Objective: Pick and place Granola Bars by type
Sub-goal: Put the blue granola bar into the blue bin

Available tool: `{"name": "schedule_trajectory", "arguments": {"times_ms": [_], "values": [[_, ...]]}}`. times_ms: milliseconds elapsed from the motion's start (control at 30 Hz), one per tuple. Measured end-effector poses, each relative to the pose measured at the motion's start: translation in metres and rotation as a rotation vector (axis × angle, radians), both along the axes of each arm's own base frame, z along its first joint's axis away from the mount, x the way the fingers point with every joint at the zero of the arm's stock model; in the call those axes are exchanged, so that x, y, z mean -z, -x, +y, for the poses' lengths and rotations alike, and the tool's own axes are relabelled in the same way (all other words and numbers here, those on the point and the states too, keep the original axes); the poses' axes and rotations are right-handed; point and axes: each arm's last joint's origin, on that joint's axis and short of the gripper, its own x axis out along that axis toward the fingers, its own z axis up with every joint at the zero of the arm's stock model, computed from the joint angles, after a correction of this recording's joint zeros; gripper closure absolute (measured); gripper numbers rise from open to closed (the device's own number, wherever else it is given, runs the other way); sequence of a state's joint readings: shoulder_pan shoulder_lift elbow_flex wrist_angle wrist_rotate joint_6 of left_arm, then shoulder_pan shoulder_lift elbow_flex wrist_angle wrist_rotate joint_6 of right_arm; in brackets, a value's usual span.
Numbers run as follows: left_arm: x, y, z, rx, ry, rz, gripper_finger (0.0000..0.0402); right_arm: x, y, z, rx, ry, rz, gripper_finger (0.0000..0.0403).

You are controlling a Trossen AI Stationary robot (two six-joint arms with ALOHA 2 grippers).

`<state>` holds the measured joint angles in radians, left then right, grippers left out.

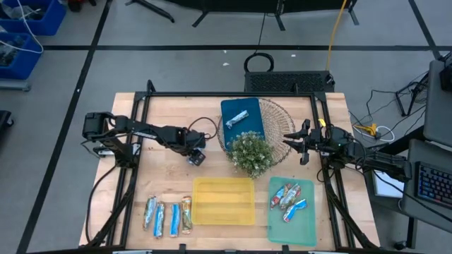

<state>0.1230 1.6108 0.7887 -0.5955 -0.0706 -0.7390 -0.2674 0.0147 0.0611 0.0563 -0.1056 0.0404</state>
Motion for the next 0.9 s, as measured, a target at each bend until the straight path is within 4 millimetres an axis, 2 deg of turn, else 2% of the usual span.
{"name": "schedule_trajectory", "arguments": {"times_ms": [400, 900], "values": [[0.001, 0.007, 0.0, -0.036, 0.002, 0.066, 0.0161, 0.0, 0.0, 0.0, 0.0, 0.0, 0.0, 0.0309], [-0.029, -0.024, 0.003, 0.051, 0.0, -0.065, 0.0161, 0.0, 0.0, 0.0, 0.0, 0.0, 0.0, 0.0309]]}}
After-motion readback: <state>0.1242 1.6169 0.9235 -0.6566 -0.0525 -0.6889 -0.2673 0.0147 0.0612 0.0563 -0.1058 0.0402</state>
